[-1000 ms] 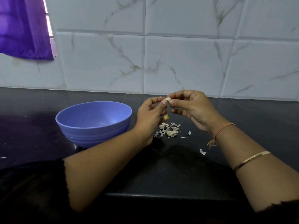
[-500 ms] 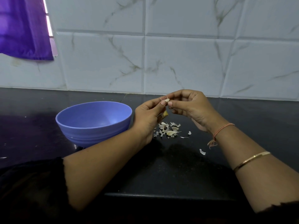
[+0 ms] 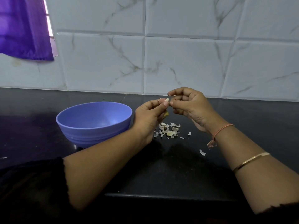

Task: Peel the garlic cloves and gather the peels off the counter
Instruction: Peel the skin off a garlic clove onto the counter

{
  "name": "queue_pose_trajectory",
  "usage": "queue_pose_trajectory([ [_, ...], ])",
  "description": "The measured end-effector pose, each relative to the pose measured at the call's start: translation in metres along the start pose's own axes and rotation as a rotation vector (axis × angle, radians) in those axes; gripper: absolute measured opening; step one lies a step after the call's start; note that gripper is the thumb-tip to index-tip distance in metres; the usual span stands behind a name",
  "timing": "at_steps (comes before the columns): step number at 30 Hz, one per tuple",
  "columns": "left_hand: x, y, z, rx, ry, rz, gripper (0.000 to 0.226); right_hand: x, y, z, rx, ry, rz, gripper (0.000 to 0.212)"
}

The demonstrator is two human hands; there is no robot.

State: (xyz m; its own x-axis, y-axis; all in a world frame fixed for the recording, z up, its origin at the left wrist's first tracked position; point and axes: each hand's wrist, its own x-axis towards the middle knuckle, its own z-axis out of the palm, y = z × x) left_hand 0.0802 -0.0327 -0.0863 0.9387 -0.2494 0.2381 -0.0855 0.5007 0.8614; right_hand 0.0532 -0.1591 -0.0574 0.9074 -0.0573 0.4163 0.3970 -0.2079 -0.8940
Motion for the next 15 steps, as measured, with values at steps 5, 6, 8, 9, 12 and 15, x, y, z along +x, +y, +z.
queue_pose_trajectory([
  [5,-0.0002,-0.001,0.0,0.041,0.021,-0.041,0.005,-0.0024,-0.0034,0.0018,0.05,-0.104,0.09,0.024],
  [6,-0.0001,-0.0012,0.0002,0.044,0.026,-0.05,0.006,-0.0022,-0.0035,0.0011,0.04,-0.103,0.093,0.025],
  [8,0.0008,-0.001,0.0012,0.04,0.058,-0.065,0.009,-0.0015,-0.0026,-0.0003,0.0,-0.108,0.107,0.028],
  [9,0.0011,-0.0004,0.0014,0.032,0.079,-0.07,0.01,-0.0014,-0.0017,-0.0006,-0.03,-0.114,0.12,0.029],
  [12,0.0019,0.0003,0.0017,0.017,0.108,-0.072,0.014,-0.0005,0.0018,-0.001,-0.125,-0.091,0.136,0.023],
  [15,0.0012,-0.0001,0.0014,0.028,0.1,-0.061,0.014,0.0006,0.0037,-0.0016,-0.178,-0.048,0.116,0.006],
])
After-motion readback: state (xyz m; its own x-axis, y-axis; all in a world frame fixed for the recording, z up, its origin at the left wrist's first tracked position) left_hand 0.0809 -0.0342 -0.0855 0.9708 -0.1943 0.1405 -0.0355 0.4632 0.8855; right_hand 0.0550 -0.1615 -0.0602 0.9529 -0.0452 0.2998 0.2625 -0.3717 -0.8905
